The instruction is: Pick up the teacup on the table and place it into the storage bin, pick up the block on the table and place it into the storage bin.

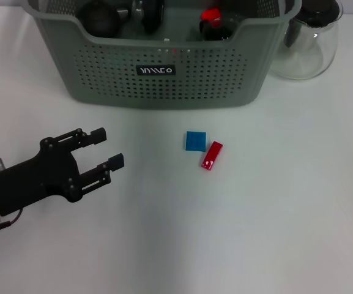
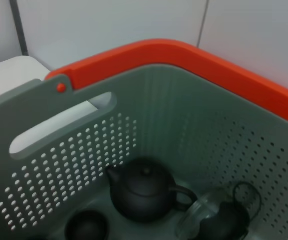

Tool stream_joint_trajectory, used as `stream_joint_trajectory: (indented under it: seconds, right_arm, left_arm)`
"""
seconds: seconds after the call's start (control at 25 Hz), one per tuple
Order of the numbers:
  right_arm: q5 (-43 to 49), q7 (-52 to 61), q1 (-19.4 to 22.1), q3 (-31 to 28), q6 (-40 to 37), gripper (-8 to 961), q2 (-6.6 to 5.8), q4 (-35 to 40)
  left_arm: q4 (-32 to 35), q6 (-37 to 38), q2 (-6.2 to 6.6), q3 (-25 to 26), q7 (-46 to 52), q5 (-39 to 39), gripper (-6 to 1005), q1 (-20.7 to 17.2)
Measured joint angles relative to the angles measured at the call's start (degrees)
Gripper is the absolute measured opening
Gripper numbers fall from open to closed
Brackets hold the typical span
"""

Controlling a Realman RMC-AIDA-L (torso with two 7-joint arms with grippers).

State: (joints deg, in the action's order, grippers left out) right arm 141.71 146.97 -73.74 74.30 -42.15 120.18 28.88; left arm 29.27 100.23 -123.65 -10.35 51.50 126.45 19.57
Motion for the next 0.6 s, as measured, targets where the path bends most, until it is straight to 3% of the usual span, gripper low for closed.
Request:
stream_joint_trajectory:
  seconds: [0.24,0.36,0.6]
  right_arm:
    - [-0.04,-0.34,0.94,0.09,0.11,448,0.05,1.02]
    - [-0.15,-0.06,2.01,-0.25,-1.75,508,-0.01,4.13]
    - [-2.35,0.03,9.57,-3.88,-17.07,627,-0.29,22.70]
  left_arm:
    - [0.00,-0.05,-0.01,0.19,0.00,-0.05,631,0.03]
    - [0.00,-0.05,-0.01,0.26,0.00,-0.10,632,-0.06]
    - [0.00,0.40,0.19,0.33,0.00,-0.16,632,-0.23]
